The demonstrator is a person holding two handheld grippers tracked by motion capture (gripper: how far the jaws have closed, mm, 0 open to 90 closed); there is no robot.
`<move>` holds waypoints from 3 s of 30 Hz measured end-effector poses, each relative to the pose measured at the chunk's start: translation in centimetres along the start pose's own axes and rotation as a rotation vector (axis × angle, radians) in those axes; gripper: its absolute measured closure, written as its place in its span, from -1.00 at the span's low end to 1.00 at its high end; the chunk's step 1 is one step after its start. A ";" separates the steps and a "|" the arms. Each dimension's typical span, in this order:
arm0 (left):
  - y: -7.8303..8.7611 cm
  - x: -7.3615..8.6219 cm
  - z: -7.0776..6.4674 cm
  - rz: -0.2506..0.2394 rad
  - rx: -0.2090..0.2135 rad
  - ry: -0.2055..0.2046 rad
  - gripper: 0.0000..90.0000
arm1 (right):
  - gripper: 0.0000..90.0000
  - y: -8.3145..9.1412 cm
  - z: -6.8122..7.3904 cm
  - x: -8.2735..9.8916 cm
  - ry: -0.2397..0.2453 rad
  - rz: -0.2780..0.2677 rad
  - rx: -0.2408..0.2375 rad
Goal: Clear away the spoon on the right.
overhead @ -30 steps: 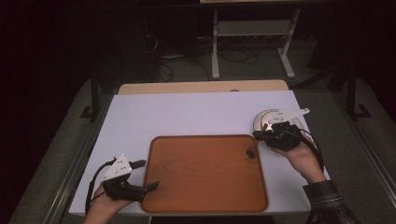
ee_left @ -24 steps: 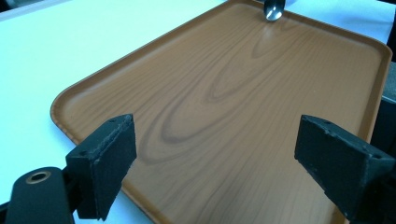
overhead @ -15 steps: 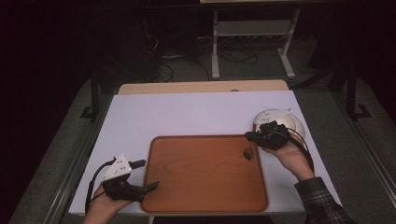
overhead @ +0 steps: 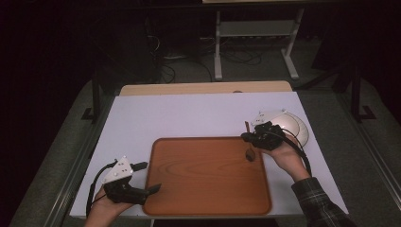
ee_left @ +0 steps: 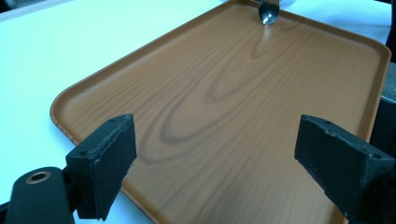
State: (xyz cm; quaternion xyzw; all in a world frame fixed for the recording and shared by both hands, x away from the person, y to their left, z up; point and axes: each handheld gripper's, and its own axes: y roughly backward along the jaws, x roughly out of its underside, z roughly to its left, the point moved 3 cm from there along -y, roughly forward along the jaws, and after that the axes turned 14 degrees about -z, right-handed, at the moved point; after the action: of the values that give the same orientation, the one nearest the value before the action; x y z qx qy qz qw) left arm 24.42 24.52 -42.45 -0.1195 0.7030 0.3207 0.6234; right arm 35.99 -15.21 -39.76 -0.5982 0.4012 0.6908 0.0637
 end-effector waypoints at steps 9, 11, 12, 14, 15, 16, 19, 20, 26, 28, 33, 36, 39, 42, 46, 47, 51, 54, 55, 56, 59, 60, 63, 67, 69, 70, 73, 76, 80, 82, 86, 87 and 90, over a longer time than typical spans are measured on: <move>0.0 0.0 0.0 -0.002 -0.001 0.003 -0.72 | 0.95 -1.4 0.3 0.3 0.000 0.016 -0.019; 0.0 0.0 0.0 -0.002 -0.002 0.002 -0.72 | 0.95 -1.8 0.5 0.3 0.003 0.027 -0.023; 0.0 0.0 0.0 -0.001 -0.001 0.001 -0.72 | 0.95 -2.0 0.5 0.4 0.008 0.031 -0.026; 0.0 0.0 0.0 -0.001 -0.001 0.001 -0.72 | 0.95 -2.3 0.7 0.4 0.012 0.038 -0.030; 0.0 0.0 0.0 -0.001 -0.001 0.002 -0.72 | 0.95 -2.6 0.8 0.4 0.014 0.043 -0.033; 0.0 0.0 0.0 -0.002 -0.001 0.002 -0.72 | 0.95 -2.7 0.9 0.4 0.018 0.047 -0.035; 0.0 0.0 0.0 0.001 0.000 0.002 -0.72 | 0.95 -3.2 1.2 0.6 0.024 0.062 -0.043; 0.0 0.0 0.0 0.002 0.000 0.001 -0.72 | 0.94 -3.3 1.2 0.6 0.026 0.065 -0.047; 0.0 0.1 0.0 0.004 0.000 0.000 -0.72 | 0.94 -4.0 1.5 1.1 0.037 0.099 -0.061; 0.0 0.0 0.0 0.003 -0.001 0.002 -0.72 | 0.94 -4.3 1.5 1.2 0.040 0.107 -0.069; -0.1 0.1 0.0 0.005 -0.001 0.003 -0.72 | 0.94 -5.1 1.9 1.6 0.060 0.140 -0.090; -0.1 0.1 0.0 0.003 0.000 0.003 -0.72 | 0.93 -5.5 2.1 2.0 0.077 0.168 -0.092; -0.1 0.1 0.0 0.005 0.002 0.004 -0.72 | 0.92 -5.8 2.3 2.2 0.081 0.188 -0.102; -0.1 0.1 0.0 0.004 0.002 0.003 -0.72 | 0.92 -6.0 2.6 2.4 0.086 0.199 -0.112; -0.1 0.1 0.0 0.005 0.001 0.003 -0.72 | 0.90 -6.2 2.7 2.5 0.092 0.210 -0.121; -0.1 0.1 0.0 0.005 0.001 0.004 -0.72 | 0.88 -6.3 2.7 2.5 0.091 0.215 -0.122; -0.1 0.1 0.0 0.007 0.004 0.004 -0.72 | 0.84 -6.4 2.9 2.7 0.097 0.229 -0.132; -0.2 0.1 0.0 0.007 0.005 0.003 -0.72 | 0.83 -6.4 3.0 2.8 0.101 0.233 -0.137; -0.2 0.1 0.0 0.007 0.004 0.004 -0.72 | 0.83 -6.4 3.0 2.8 0.102 0.233 -0.137; -0.2 0.1 0.0 0.007 0.004 0.004 -0.72 | 0.83 -6.4 3.0 2.8 0.103 0.233 -0.137; -0.1 0.1 0.0 0.006 0.003 0.003 -0.72 | 0.83 -6.4 3.0 2.7 0.104 0.233 -0.137; -0.1 0.1 0.0 0.006 0.003 0.003 -0.72 | 0.82 -6.4 3.0 2.7 0.104 0.232 -0.137; -0.1 0.1 0.0 0.006 0.003 0.003 -0.72 | 0.80 -6.4 3.0 2.7 0.103 0.226 -0.138; -0.1 0.1 0.0 0.005 0.002 0.003 -0.72 | 0.76 -6.4 3.0 2.7 0.101 0.225 -0.140; -0.2 0.0 0.0 0.005 0.002 0.003 -0.72 | 0.68 -6.2 3.0 2.6 0.100 0.219 -0.141; -0.2 0.0 0.0 0.005 0.001 0.004 -0.72 | 0.60 -6.1 3.0 2.6 0.094 0.214 -0.139; -0.3 0.0 0.1 0.006 0.000 0.006 -0.72 | 0.28 -5.8 2.8 2.5 0.070 0.193 -0.142; -0.3 0.0 0.1 0.007 -0.002 0.008 -0.72 | -0.16 -5.3 2.5 2.2 0.027 0.156 -0.130; -0.4 -0.1 0.1 0.009 -0.003 0.007 -0.72 | -0.45 -4.7 1.9 1.9 -0.023 0.107 -0.123; -0.5 0.0 0.1 0.011 -0.001 0.007 -0.72 | -0.58 -4.3 1.8 1.9 -0.026 0.083 -0.106; -0.4 0.1 0.2 0.012 0.000 0.010 -0.72 | -0.68 -3.1 1.6 1.7 -0.015 0.032 -0.087; -0.3 0.2 0.3 0.011 -0.001 0.014 -0.72 | -0.69 -2.8 1.5 1.6 -0.012 0.022 -0.086; -0.1 0.2 0.3 0.008 0.000 0.015 -0.72 | -0.71 -1.5 1.4 1.4 -0.020 -0.035 -0.074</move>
State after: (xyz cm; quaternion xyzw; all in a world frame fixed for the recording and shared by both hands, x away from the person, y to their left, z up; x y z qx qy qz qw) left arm 24.68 24.63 -42.70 -0.1191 0.7080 0.3222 0.6170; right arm 35.40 -13.89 -41.73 -0.6001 0.3642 0.7098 0.0578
